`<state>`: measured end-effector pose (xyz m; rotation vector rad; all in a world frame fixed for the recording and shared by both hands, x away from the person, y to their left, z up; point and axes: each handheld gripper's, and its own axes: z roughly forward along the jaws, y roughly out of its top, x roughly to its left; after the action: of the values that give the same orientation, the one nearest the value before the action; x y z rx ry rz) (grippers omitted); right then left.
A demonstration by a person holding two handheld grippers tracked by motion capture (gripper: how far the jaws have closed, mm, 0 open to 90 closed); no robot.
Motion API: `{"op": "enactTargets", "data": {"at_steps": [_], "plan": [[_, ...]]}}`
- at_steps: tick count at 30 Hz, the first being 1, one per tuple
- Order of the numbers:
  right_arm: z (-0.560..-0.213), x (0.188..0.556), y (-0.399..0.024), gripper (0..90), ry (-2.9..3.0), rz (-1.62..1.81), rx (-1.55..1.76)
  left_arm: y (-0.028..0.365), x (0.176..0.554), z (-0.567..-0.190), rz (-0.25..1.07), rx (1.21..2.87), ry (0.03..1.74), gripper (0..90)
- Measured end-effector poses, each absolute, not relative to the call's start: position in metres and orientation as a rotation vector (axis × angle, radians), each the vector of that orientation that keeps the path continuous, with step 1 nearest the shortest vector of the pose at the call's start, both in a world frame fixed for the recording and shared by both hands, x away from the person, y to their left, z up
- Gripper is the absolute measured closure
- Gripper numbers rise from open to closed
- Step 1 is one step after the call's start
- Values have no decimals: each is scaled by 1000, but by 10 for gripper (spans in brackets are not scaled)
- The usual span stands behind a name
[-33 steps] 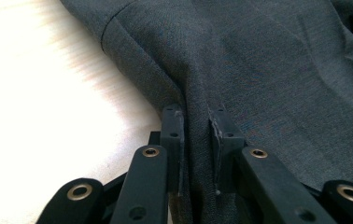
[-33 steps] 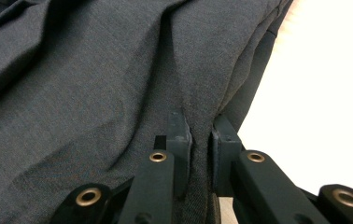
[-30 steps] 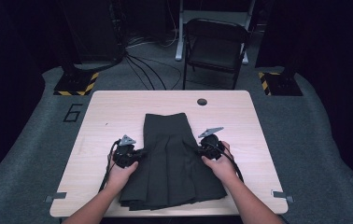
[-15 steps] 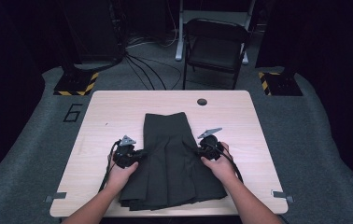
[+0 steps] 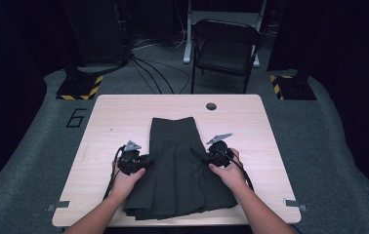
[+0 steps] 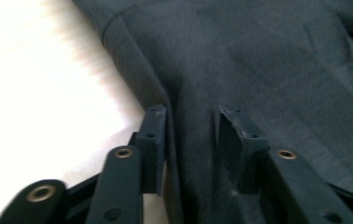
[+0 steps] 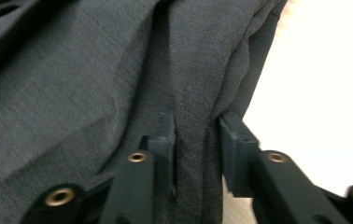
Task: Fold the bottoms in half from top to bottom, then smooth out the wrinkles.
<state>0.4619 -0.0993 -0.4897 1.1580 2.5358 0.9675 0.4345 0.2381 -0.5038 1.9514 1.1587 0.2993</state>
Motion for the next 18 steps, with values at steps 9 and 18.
{"op": "enactTargets", "data": {"at_steps": [9,18], "plan": [[-482,461,-98,518,2500,1005,1145,238,442,-492,341,1935,1167,503],[-464,468,-94,498,2483,1010,1125,233,454,-482,371,1939,1147,442]]}}
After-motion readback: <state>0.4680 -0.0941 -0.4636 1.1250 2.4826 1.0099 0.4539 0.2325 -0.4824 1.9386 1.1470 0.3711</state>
